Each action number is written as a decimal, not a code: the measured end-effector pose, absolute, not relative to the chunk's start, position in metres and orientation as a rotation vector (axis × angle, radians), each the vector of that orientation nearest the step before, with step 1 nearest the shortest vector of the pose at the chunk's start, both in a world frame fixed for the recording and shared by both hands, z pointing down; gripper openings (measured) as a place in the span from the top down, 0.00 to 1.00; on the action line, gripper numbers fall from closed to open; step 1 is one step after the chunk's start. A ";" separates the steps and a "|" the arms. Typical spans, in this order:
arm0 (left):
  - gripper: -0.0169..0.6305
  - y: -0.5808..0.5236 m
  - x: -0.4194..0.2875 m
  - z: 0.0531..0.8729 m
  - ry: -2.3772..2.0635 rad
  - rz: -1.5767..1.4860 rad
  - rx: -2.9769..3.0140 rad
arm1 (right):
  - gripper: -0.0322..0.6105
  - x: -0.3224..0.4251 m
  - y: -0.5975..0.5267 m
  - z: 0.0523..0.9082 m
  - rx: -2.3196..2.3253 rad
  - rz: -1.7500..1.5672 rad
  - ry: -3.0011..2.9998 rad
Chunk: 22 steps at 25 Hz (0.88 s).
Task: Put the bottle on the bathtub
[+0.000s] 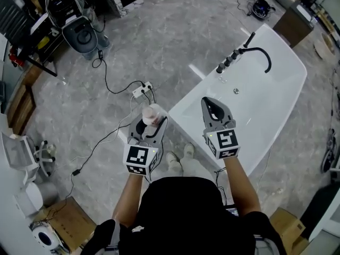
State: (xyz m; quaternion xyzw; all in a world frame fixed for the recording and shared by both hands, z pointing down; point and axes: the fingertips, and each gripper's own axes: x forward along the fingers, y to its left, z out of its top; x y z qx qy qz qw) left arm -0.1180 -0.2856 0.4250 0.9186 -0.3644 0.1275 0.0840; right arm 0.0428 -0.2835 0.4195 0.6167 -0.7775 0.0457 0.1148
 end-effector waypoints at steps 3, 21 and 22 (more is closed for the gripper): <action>0.61 -0.291 -0.108 0.440 -1.078 0.412 2.737 | 0.92 0.054 -0.290 0.432 1.795 0.166 -2.274; 0.61 -0.308 -0.047 0.553 -0.978 0.562 2.581 | 0.92 0.094 -0.310 0.545 1.719 0.418 -2.201; 0.61 -0.309 -0.045 0.560 -0.974 0.575 2.575 | 0.92 0.096 -0.311 0.551 1.718 0.432 -2.195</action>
